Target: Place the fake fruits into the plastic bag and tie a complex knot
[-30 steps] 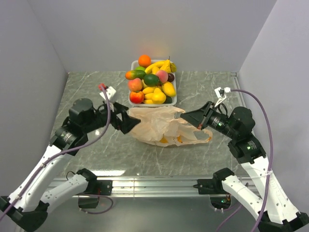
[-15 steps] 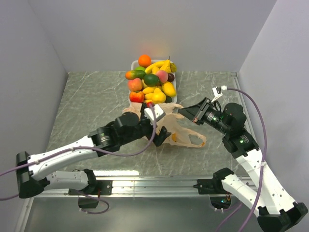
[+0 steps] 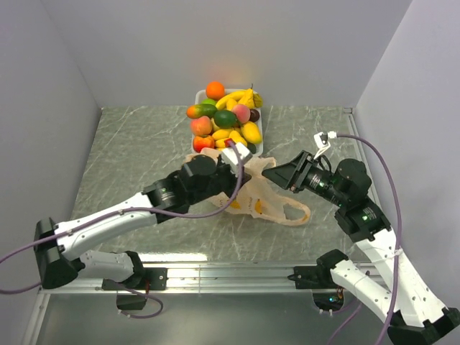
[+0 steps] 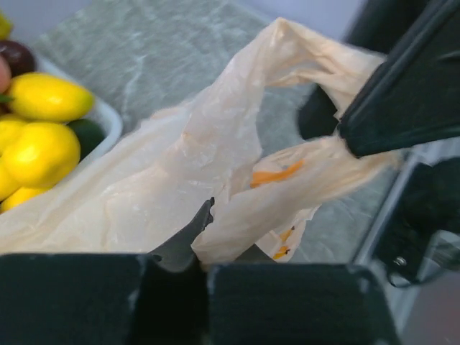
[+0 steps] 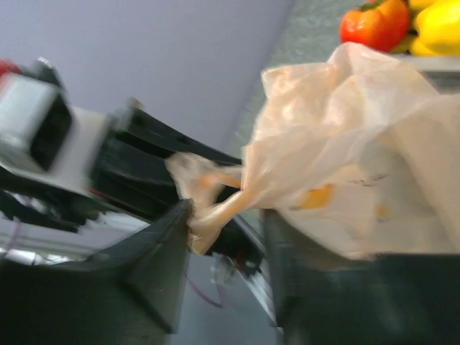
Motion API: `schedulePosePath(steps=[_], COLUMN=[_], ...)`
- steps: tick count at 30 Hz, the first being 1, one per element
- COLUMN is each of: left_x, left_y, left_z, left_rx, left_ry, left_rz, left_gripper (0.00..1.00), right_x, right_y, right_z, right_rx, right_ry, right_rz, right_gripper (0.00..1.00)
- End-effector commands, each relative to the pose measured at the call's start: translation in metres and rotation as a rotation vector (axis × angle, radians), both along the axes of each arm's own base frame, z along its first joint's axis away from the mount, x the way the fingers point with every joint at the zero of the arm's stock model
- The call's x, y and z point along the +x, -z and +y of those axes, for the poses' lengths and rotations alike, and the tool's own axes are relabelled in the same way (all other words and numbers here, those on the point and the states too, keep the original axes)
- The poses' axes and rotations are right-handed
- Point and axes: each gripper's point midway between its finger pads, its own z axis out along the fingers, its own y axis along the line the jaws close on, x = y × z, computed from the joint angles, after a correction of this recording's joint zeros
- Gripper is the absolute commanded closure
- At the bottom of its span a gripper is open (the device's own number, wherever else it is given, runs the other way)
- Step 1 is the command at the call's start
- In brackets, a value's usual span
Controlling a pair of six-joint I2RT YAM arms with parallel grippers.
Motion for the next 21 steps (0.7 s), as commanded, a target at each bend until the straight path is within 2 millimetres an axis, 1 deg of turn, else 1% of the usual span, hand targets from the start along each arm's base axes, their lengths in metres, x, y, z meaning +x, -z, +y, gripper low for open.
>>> schedulePosePath(steps=[1,2,3,4,5,6,7,8,9,10,11,12,13,14,16,17,20,21], left_x=[-0.049,-0.054,-0.056,-0.060,-0.061,-0.059,-0.063,-0.065,-0.061,-0.067,-0.071,-0.073,-0.075,-0.076,-0.069,-0.067,-0.062,-0.060], left_y=[-0.044,-0.040,-0.042,-0.049,-0.047,-0.051,-0.058,-0.061,-0.069,-0.075,-0.077,-0.089,-0.091,-0.092,-0.094,-0.096,-0.100,-0.098], left_z=[0.003,0.008,0.013,0.022,0.026,0.031,0.034,0.036,0.040,0.039,0.038,0.037,0.035,0.034,0.031,0.031,0.030,0.029], left_rx=[-0.160,-0.160,-0.174,-0.201,-0.208,-0.227,-0.252,-0.270,-0.307,-0.329,-0.348,-0.383,-0.394,-0.412,-0.428,-0.440,-0.478,-0.484], left_ry=[0.270,0.295,0.308,0.321,0.330,0.330,0.351,0.368,0.364,0.407,0.430,0.460,0.482,0.484,0.459,0.452,0.443,0.438], left_rz=[0.031,0.050,0.064,0.061,0.071,0.082,0.083,0.092,0.093,0.096,0.116,0.084,0.087,0.111,0.124,0.134,0.165,0.180], left_gripper=[1.00,1.00,1.00,1.00,1.00,1.00,1.00,1.00,1.00,1.00,1.00,1.00,1.00,1.00,1.00,1.00,1.00,1.00], right_x=[-0.014,-0.011,-0.006,-0.008,-0.010,-0.009,-0.003,-0.001,-0.003,0.001,-0.004,-0.005,-0.003,-0.001,-0.003,-0.007,-0.018,-0.025], right_y=[-0.030,-0.029,-0.031,-0.032,-0.032,-0.031,-0.023,-0.015,-0.004,0.013,0.020,0.027,0.036,0.040,0.041,0.042,0.050,0.052], right_z=[-0.013,-0.020,-0.032,-0.038,-0.044,-0.049,-0.060,-0.061,-0.061,-0.059,-0.052,-0.048,-0.045,-0.041,-0.035,-0.028,-0.017,-0.010], right_rx=[-0.142,-0.248,-0.306,-0.344,-0.410,-0.442,-0.483,-0.506,-0.515,-0.516,-0.490,-0.481,-0.469,-0.449,-0.419,-0.405,-0.399,-0.403], right_ry=[-0.034,-0.035,-0.004,-0.001,-0.017,-0.012,0.021,-0.009,-0.039,-0.082,-0.147,-0.181,-0.208,-0.222,-0.270,-0.310,-0.361,-0.397], right_rz=[-0.210,-0.318,-0.355,-0.385,-0.467,-0.492,-0.467,-0.469,-0.435,-0.387,-0.365,-0.348,-0.327,-0.308,-0.308,-0.297,-0.302,-0.316], right_gripper=[0.38,0.30,0.15,0.13,0.11,0.08,0.07,0.06,0.04,0.04,0.04,0.04,0.03,0.03,0.03,0.02,0.02,0.02])
